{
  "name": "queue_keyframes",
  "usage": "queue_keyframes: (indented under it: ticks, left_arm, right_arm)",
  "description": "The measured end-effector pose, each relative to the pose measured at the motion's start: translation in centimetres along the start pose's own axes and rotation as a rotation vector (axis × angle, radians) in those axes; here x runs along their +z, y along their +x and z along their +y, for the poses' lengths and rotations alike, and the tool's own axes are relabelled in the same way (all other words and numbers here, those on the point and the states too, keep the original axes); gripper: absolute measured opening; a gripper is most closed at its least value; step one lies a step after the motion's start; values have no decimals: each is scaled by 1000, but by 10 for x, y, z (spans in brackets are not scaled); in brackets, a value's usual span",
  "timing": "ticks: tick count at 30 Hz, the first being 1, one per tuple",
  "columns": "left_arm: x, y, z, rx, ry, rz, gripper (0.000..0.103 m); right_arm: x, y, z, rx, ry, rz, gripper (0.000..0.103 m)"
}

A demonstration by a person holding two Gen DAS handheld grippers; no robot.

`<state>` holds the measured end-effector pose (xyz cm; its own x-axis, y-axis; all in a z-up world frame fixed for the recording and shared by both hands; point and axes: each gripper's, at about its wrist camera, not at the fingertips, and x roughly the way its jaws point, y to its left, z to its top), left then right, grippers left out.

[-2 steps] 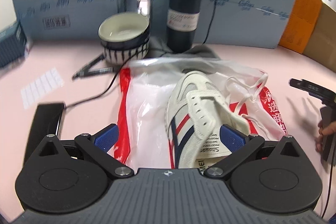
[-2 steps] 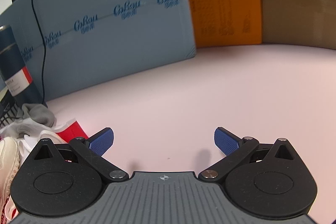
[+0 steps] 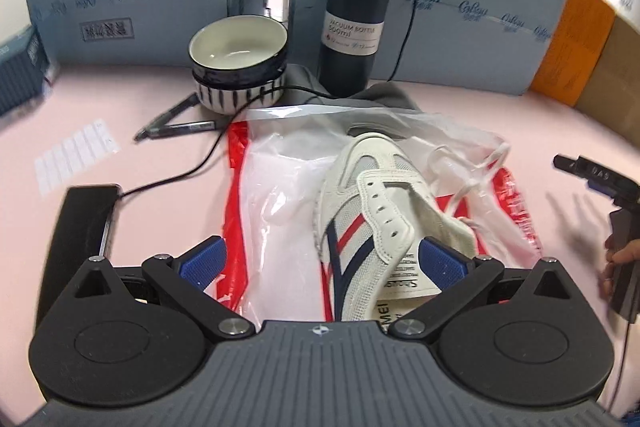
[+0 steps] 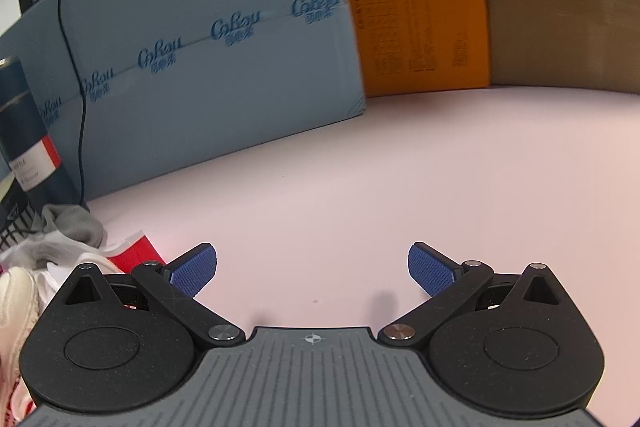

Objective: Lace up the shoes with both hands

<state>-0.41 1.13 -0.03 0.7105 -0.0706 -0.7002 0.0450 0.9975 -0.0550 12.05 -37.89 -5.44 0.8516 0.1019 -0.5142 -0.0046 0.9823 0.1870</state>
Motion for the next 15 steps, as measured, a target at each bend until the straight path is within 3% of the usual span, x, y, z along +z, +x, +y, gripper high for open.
queue_keyframes:
  ticks: [6, 8, 12, 15]
  left_arm:
    - [-6, -7, 23, -134, 42, -53, 103]
    - [-14, -13, 37, -169, 97, -65, 103]
    - [14, -20, 40, -162, 218, -80, 103]
    - [40, -41, 51, -126, 288, -146, 103]
  right_arm:
    - [73, -37, -4, 88, -46, -85, 103]
    - [97, -49, -5, 118, -61, -114, 103]
    - [146, -74, -8, 177, -91, -171, 103]
    - [191, -110, 3, 198, -119, -295, 103]
